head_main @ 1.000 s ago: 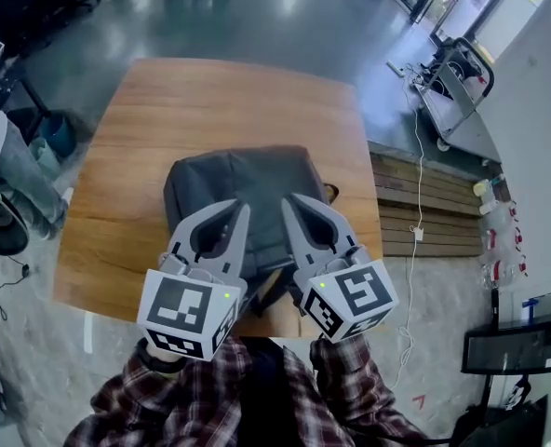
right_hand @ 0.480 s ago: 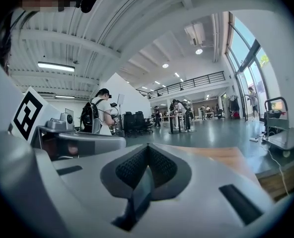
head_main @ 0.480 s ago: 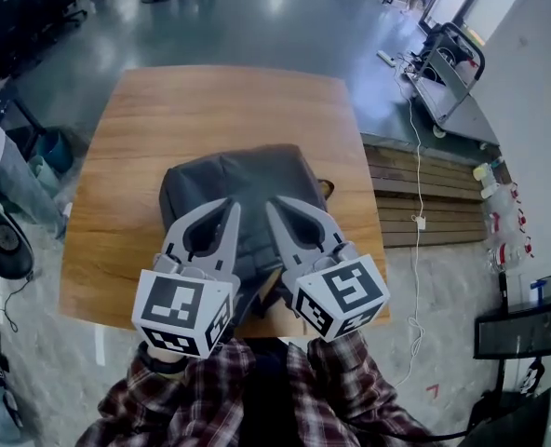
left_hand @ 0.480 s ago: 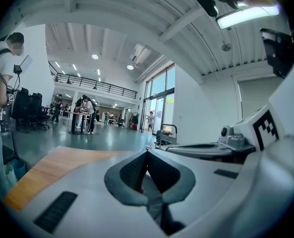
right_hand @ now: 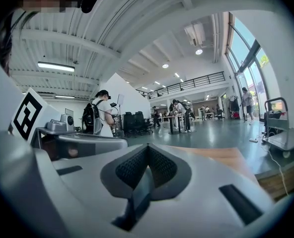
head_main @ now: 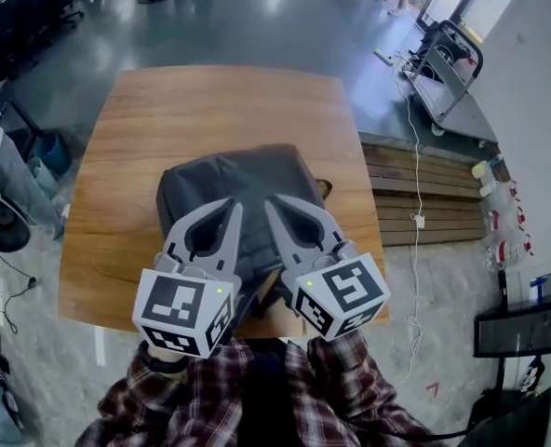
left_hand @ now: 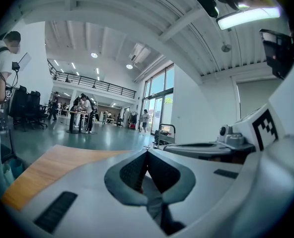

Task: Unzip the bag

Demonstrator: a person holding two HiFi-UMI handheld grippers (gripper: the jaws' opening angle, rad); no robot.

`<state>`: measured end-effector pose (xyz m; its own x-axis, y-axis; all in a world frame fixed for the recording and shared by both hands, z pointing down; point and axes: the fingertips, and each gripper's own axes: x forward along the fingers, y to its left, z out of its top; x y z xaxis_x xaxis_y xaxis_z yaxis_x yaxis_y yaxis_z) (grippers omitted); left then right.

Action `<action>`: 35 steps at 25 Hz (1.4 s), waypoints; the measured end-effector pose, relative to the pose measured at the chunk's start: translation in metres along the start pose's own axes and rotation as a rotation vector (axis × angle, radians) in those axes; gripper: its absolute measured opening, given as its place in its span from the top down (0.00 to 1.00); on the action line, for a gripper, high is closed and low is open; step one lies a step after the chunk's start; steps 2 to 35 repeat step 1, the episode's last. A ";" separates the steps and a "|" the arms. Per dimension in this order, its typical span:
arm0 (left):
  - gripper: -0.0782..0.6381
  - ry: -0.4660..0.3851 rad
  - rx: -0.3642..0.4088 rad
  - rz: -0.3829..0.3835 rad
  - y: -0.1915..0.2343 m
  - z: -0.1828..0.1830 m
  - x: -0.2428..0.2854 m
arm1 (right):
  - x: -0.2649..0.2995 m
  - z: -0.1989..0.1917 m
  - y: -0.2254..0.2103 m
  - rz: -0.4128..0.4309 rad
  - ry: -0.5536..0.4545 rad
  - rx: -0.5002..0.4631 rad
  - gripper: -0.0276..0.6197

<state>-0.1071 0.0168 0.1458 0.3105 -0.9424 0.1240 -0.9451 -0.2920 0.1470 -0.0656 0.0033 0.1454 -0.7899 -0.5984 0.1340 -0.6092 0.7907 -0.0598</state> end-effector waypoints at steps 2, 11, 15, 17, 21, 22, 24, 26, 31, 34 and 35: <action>0.88 -0.001 0.000 -0.002 -0.001 -0.001 -0.001 | -0.001 -0.001 0.001 0.001 -0.001 -0.001 0.94; 0.88 -0.001 0.000 -0.002 -0.001 -0.001 -0.001 | -0.001 -0.001 0.001 0.001 -0.001 -0.001 0.94; 0.88 -0.001 0.000 -0.002 -0.001 -0.001 -0.001 | -0.001 -0.001 0.001 0.001 -0.001 -0.001 0.94; 0.88 -0.001 0.000 -0.002 -0.001 -0.001 -0.001 | -0.001 -0.001 0.001 0.001 -0.001 -0.001 0.94; 0.88 -0.001 0.000 -0.002 -0.001 -0.001 -0.001 | -0.001 -0.001 0.001 0.001 -0.001 -0.001 0.94; 0.88 -0.001 0.000 -0.002 -0.001 -0.001 -0.001 | -0.001 -0.001 0.001 0.001 -0.001 -0.001 0.94; 0.88 -0.001 0.000 -0.002 -0.001 -0.001 -0.001 | -0.001 -0.001 0.001 0.001 -0.001 -0.001 0.94; 0.88 -0.001 0.000 -0.002 -0.001 -0.001 -0.001 | -0.001 -0.001 0.001 0.001 -0.001 -0.001 0.94; 0.88 -0.001 0.000 -0.002 -0.001 -0.001 -0.001 | -0.001 -0.001 0.001 0.001 -0.001 -0.001 0.94; 0.88 -0.001 0.000 -0.002 -0.001 -0.001 -0.001 | -0.001 -0.001 0.001 0.001 -0.001 -0.001 0.94; 0.88 -0.001 0.000 -0.002 -0.001 -0.001 -0.001 | -0.001 -0.001 0.001 0.001 -0.001 -0.001 0.94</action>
